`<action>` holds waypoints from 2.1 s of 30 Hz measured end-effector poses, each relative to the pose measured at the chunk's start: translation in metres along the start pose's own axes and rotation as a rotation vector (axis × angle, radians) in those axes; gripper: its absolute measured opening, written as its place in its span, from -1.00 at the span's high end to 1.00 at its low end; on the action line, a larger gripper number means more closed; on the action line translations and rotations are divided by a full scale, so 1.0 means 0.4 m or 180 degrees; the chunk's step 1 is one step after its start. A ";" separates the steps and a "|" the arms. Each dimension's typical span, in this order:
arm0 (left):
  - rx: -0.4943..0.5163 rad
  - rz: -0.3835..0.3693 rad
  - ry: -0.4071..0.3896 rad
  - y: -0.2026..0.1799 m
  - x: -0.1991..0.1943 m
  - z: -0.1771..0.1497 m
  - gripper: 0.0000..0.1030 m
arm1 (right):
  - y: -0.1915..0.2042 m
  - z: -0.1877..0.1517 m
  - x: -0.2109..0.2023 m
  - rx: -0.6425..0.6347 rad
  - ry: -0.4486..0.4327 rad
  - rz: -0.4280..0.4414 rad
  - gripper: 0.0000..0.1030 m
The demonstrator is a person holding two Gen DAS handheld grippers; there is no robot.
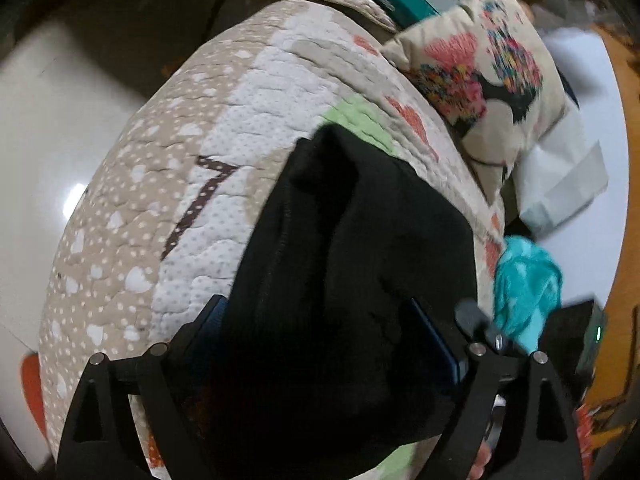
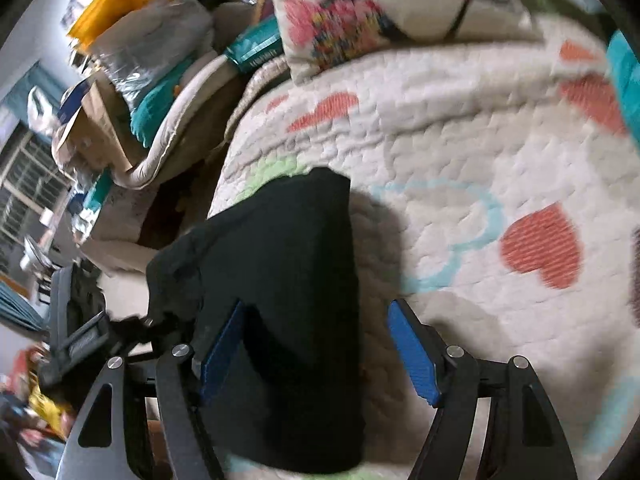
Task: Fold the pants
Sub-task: 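Grasp the folded pants bundle with the left tool and press it flat, then open the left tool and lift both tools away from the black bundle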
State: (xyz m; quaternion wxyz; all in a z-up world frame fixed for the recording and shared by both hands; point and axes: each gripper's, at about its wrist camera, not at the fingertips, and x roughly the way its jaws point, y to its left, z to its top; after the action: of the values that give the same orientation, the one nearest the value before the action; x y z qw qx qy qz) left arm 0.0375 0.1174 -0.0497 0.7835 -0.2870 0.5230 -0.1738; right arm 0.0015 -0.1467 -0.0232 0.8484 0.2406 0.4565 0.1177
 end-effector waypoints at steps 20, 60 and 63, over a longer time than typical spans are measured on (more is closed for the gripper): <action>0.0358 -0.0418 -0.0017 -0.150 0.072 0.050 0.21 | -0.014 0.149 -0.032 -0.0062 0.0007 0.0092 0.19; 0.0065 0.0907 -0.0892 0.021 -0.196 -0.167 -0.25 | -0.065 -0.202 -0.276 -0.0437 -0.0532 -0.0783 -0.44; 0.0193 0.1248 -0.1176 -0.010 -0.251 -0.242 -0.25 | -0.051 -0.223 -0.272 -0.0540 -0.0535 -0.0785 -0.46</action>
State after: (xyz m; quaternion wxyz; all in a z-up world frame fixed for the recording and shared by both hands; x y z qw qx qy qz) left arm -0.0906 0.1457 -0.0027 0.8926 -0.1834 0.4113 0.0210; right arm -0.1337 -0.1829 0.0028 0.9089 0.1193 0.3984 0.0303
